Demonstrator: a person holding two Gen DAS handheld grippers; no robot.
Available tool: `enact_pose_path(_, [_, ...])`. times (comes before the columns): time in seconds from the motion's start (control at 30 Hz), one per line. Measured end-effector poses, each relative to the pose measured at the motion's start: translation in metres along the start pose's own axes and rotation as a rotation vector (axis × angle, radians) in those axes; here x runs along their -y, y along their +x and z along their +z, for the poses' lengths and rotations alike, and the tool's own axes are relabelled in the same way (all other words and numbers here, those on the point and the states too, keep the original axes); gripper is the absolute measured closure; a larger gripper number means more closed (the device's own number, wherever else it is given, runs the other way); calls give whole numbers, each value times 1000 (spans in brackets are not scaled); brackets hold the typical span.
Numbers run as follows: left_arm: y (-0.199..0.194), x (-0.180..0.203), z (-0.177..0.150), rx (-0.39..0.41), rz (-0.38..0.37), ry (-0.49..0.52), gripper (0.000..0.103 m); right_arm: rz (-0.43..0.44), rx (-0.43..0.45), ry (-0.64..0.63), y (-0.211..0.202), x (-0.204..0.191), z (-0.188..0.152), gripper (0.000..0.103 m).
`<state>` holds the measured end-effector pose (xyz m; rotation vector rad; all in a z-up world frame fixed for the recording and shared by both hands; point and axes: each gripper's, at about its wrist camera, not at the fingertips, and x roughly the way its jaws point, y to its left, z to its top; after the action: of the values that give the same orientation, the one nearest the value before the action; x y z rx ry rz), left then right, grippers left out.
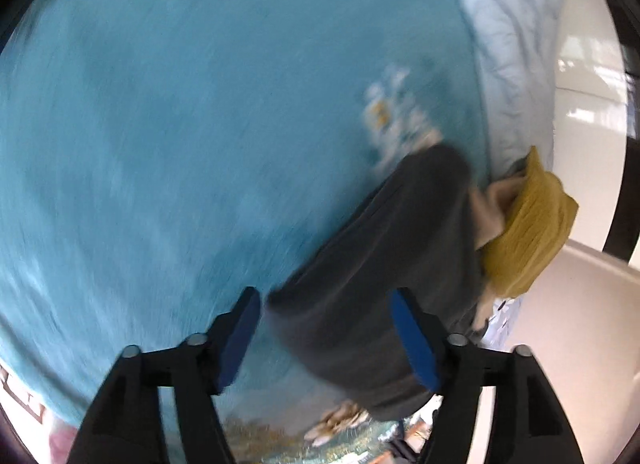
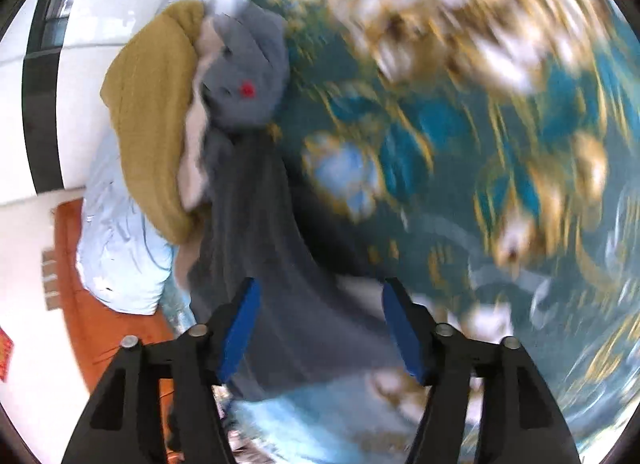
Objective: Fold clothes
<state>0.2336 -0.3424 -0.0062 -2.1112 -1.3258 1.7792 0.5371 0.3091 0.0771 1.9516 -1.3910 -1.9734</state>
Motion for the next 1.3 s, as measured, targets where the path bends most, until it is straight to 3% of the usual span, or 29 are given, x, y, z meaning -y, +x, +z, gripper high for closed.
enact_pose_path(0.2, [43,-12,-27,-66,-18,-2,24,37,-46,76,22,32,-28,25])
enact_pose_path(0.33, [65,-7,-28,-54,-55,-16,22,80,-40,130,44,45,-30,25])
enact_pose_path(0.47, [67,4,-29,12,-16,25,23,96,-3,106,55,38,-30,24])
enact_pose_path(0.53, [62,11,-28,36,3,50,26,74,12,97,55,35,-31,32])
enact_pose_path(0.6, [52,20,-23,83,21,72,30,45,25,93,53,36,-31,53])
enact_pose_path(0.67, [39,22,-12,148,18,48,31,69,22,94,53,37,-32,55])
enact_pose_path(0.73, [38,19,-4,124,-17,8,31,94,20,94,54,38,-33,53])
enact_pose_path(0.9, [28,10,-32,70,-136,54,26,172,13,87,56,39,-37,39])
enact_pose_path(1.03, [39,-10,-39,45,-118,12,21,189,-18,74,71,41,-40,39])
enact_pose_path(1.1, [44,-11,-46,41,-129,11,21,194,-19,62,76,37,-40,34])
enact_pose_path(1.3, [59,-11,-61,42,-162,-2,18,202,-16,40,86,30,-37,32])
